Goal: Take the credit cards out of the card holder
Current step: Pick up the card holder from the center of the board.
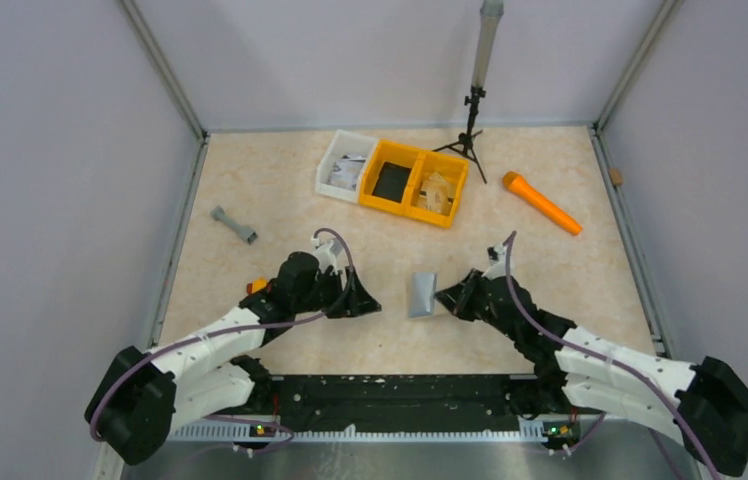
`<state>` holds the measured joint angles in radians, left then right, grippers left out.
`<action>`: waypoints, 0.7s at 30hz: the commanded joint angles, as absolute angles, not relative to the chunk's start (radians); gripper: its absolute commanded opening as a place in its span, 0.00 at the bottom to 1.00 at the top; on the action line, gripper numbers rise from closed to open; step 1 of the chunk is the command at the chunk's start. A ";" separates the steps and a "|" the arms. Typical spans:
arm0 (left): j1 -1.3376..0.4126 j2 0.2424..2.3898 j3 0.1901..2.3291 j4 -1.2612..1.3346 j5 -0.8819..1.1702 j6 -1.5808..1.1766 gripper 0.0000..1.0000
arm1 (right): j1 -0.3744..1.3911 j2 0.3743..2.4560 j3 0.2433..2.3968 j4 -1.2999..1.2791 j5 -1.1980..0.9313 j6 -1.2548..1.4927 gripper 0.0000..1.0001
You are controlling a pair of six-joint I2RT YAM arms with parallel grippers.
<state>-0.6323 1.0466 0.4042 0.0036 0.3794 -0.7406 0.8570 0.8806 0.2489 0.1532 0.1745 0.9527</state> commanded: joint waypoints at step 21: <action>-0.561 0.971 0.287 0.985 0.680 -1.305 0.99 | 0.826 0.677 0.571 0.276 -0.084 1.149 0.00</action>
